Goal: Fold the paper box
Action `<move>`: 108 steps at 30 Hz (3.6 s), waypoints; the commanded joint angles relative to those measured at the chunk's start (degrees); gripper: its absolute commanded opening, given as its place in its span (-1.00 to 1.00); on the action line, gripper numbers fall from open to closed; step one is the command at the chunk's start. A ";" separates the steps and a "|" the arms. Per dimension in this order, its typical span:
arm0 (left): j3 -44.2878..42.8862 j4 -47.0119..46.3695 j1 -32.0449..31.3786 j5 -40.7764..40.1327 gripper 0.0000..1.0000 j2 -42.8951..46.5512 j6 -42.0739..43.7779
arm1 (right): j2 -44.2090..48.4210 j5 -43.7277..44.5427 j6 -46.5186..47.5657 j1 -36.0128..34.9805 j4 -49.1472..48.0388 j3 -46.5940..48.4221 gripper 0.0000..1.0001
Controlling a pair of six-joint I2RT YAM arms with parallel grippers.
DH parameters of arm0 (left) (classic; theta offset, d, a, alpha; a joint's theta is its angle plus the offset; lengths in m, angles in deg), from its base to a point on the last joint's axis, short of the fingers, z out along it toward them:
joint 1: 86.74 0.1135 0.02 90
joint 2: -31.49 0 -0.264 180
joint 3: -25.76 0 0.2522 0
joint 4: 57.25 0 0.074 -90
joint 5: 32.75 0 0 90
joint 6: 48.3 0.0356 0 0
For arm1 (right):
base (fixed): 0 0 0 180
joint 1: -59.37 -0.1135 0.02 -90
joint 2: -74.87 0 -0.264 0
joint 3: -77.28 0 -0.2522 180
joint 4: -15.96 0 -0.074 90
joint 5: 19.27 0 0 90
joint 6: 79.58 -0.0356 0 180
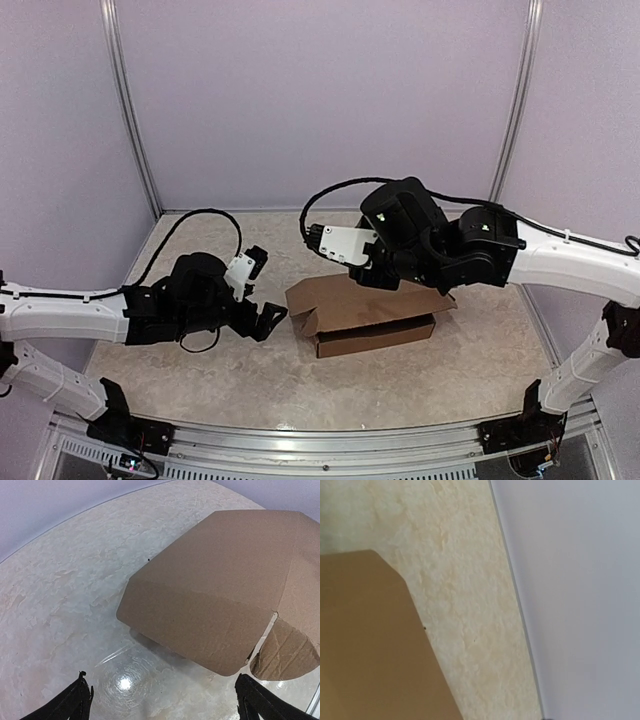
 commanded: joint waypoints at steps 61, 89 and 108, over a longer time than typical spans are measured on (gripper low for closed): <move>5.22 -35.59 -12.04 -17.75 -0.24 -19.71 32.92 | 30.07 -8.51 -28.17 9.92 -6.14 -30.89 0.04; 6.66 -29.46 -8.67 -10.87 -1.00 -10.45 29.28 | 31.66 -16.46 -36.20 31.34 -7.97 -31.49 0.12; 0.71 -8.25 -0.67 -6.66 -1.00 -2.81 17.93 | 37.17 -34.09 -46.03 36.12 -1.77 -38.31 0.37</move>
